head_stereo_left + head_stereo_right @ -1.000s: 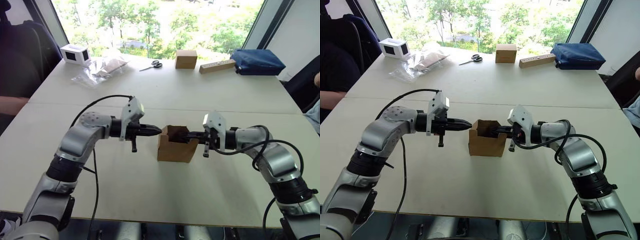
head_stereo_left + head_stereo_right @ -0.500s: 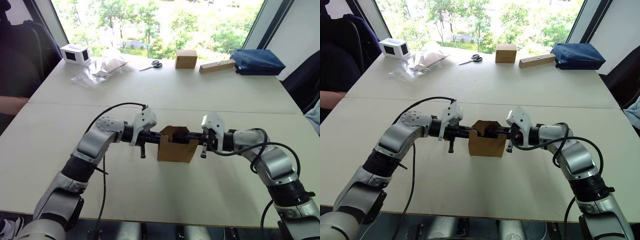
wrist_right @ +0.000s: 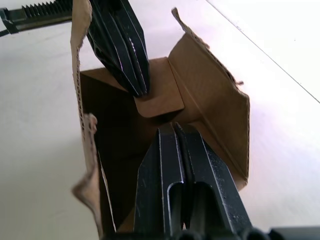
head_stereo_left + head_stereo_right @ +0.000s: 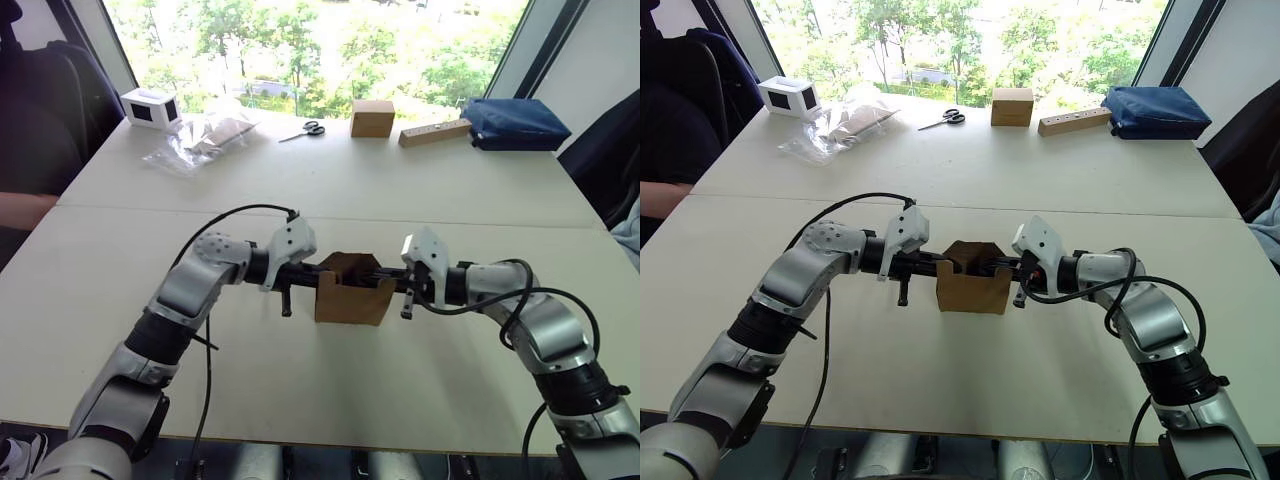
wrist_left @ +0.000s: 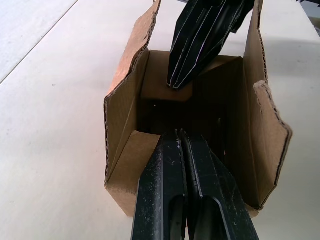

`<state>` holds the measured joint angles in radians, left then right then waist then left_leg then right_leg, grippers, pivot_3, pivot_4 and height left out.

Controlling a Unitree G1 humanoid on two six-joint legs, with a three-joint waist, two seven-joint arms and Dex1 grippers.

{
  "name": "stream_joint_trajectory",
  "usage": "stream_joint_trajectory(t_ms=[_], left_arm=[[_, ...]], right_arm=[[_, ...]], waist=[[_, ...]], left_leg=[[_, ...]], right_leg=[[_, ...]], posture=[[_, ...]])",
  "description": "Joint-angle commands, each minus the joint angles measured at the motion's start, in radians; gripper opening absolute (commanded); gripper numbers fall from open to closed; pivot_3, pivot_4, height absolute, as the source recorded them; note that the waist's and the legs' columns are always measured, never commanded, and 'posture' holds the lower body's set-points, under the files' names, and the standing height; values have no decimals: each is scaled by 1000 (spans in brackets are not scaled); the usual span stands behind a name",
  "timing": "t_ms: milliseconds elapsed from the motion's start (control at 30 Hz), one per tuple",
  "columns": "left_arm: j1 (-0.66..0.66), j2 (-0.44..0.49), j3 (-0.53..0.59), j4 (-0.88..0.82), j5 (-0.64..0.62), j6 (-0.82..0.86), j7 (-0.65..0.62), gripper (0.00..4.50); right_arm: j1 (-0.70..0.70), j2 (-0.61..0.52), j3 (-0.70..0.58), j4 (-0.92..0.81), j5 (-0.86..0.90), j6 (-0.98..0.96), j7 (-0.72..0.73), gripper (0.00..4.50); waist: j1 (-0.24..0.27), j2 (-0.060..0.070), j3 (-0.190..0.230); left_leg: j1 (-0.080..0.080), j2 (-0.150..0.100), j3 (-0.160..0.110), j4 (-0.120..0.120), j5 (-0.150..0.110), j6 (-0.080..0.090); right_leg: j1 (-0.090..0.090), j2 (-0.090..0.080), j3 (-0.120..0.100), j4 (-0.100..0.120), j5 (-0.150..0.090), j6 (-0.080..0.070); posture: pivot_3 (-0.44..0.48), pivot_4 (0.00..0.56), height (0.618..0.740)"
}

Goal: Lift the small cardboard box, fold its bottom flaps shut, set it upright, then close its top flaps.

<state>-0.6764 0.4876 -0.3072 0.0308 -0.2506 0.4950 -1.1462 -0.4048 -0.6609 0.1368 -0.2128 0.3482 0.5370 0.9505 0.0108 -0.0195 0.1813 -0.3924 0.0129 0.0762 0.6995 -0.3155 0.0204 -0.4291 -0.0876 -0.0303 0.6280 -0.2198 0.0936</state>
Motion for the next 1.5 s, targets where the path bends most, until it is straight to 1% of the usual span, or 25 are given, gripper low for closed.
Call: stream_joint_trajectory(t_ms=[33,100,167,267,333,367,467,533,600,700,800,900,1000,1133,1267,1400,1500], left_arm=[[-11,-1,14,-16,-2,-1,9,68],[-18,-2,49,-26,-40,16,3,68],[-35,5,96,-41,-98,64,-9,68],[-59,45,150,-35,-157,124,-44,68],[-80,70,186,5,-180,141,-56,68],[-89,76,198,24,-186,142,-56,68],[-132,76,214,146,-149,88,-32,68],[-166,63,184,278,-90,-2,-34,68],[-201,40,156,399,-45,-76,-43,68],[-239,9,112,538,21,-185,-79,68],[-285,-46,84,679,62,-254,-119,68],[-321,-87,71,775,90,-299,-158,68],[-343,-113,68,829,107,-323,-201,68],[-371,-144,60,898,146,-382,-210,68],[-383,-169,59,905,156,-388,-259,68],[-384,-177,65,909,174,-413,-251,68],[-385,-181,73,904,175,-416,-251,68]], right_arm=[[-17,-6,-31,-19,16,-6,5,0],[-25,-4,-69,-37,54,14,4,0],[-31,7,-134,-72,133,45,-1,0],[-32,-2,-220,-139,238,121,-22,0],[-24,-27,-267,-188,289,168,-35,0],[-20,-36,-283,-205,306,185,-41,0],[-12,-63,-329,-270,374,247,-69,0],[3,-71,-334,-343,442,297,-84,0],[22,-84,-309,-405,468,321,-93,0],[46,-103,-252,-471,460,333,-104,0],[81,-137,-149,-518,358,287,-110,0],[85,-144,-86,-515,283,243,-124,0],[80,-152,-39,-502,219,203,-126,0],[61,-140,7,-473,151,156,-129,0],[23,-117,45,-435,106,132,-135,0],[18,-110,86,-386,34,87,-140,0],[13,-93,99,-368,16,79,-140,0]], waist=[[0,0,0],[0,0,0],[0,0,0],[0,0,0],[0,0,0],[0,0,1],[2,0,0],[2,0,0],[2,0,0],[2,0,1],[2,-1,1],[2,-1,1],[1,-1,1],[0,-1,1],[1,-1,1],[1,-1,1],[1,-1,1]], left_leg=[[0,0,0,0,0,0],[0,0,0,0,0,0],[0,0,0,0,0,0],[0,0,0,0,0,0],[0,1,0,0,0,0],[0,1,0,0,0,0],[0,1,0,0,0,0],[0,0,0,0,0,0],[0,0,0,0,0,0],[-1,0,0,0,0,1],[-2,0,0,0,-1,1],[-3,0,0,0,-1,1],[-4,0,0,0,-1,1],[-4,0,0,0,-1,2],[-4,0,0,0,-1,2],[-5,0,0,0,-1,2],[-5,0,0,0,-1,2]], right_leg=[[0,0,0,0,0,0],[0,0,0,0,0,0],[0,0,0,0,0,0],[0,0,0,0,0,0],[0,0,0,0,0,0],[0,0,0,0,0,0],[0,0,0,0,0,0],[0,0,-1,0,0,0],[0,0,-1,0,0,0],[0,0,-1,-1,0,0],[0,0,-1,-2,0,0],[0,0,-1,-4,0,0],[-1,0,-1,-5,0,0],[-1,0,-1,-5,0,0],[-1,0,-1,-5,0,0],[-1,0,-2,-6,0,0],[-2,0,-2,-5,0,0]], posture=[[0,150,740],[0,150,740],[0,150,740],[0,150,740],[0,150,740],[0,150,740],[0,150,740],[0,150,740],[0,150,740],[0,150,740],[0,150,740],[0,150,740],[0,150,740],[0,150,740],[0,150,740],[0,150,740],[0,150,740]])
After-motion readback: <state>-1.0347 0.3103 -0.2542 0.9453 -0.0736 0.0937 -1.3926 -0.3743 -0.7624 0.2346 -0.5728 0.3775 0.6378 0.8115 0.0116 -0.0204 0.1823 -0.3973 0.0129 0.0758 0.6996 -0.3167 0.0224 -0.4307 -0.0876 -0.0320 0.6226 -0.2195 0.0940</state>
